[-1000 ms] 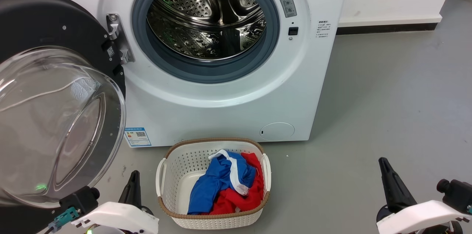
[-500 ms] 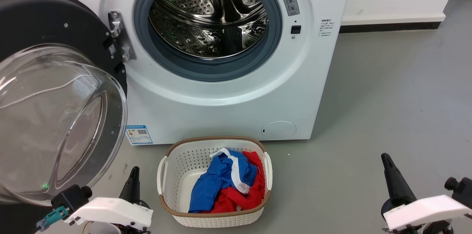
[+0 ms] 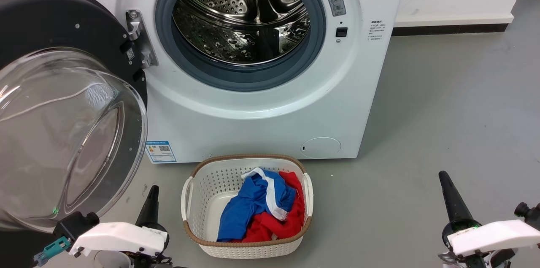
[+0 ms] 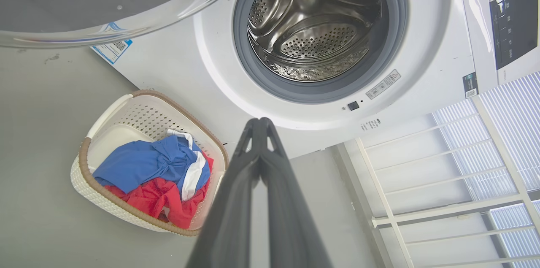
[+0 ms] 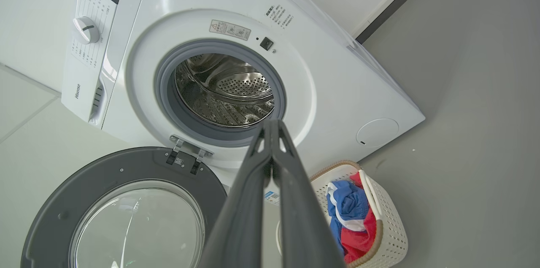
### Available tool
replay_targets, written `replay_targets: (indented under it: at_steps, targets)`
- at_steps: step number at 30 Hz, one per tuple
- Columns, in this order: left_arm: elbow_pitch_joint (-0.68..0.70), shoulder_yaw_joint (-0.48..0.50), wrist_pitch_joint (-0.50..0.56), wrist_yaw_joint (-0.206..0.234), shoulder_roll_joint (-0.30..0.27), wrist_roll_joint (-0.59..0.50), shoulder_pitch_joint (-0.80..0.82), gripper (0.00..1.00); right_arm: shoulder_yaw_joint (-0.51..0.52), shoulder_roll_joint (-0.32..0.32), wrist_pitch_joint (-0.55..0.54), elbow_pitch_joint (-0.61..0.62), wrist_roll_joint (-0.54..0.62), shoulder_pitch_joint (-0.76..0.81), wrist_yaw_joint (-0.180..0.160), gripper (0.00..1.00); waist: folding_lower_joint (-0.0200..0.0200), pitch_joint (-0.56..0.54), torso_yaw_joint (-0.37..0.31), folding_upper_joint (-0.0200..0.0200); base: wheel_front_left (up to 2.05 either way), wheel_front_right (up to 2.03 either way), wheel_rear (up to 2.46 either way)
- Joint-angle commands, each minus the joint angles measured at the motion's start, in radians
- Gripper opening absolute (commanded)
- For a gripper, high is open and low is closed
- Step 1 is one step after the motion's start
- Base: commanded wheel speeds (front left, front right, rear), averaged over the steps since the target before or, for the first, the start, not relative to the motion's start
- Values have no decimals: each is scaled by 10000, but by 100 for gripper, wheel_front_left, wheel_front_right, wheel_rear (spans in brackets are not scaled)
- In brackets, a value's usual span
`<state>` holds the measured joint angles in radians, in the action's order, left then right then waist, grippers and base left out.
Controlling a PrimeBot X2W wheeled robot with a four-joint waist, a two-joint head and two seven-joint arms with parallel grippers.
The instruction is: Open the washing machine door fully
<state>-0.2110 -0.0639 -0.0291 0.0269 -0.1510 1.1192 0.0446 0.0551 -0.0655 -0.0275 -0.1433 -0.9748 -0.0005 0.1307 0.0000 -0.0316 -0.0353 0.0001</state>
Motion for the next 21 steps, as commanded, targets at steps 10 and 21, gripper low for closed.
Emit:
replay_targets:
  at_steps: [10,21]
  targets:
    - [3,400,295,-354,183,1046,355,0,125,16,-183,-147,-1382,-438,1,0,0,52,54,-1,0,0,0]
    - [-76,707,545,-647,364,1925,424,0,218,38,-324,-346,-2509,-580,1,0,0,106,108,-1,0,0,0]
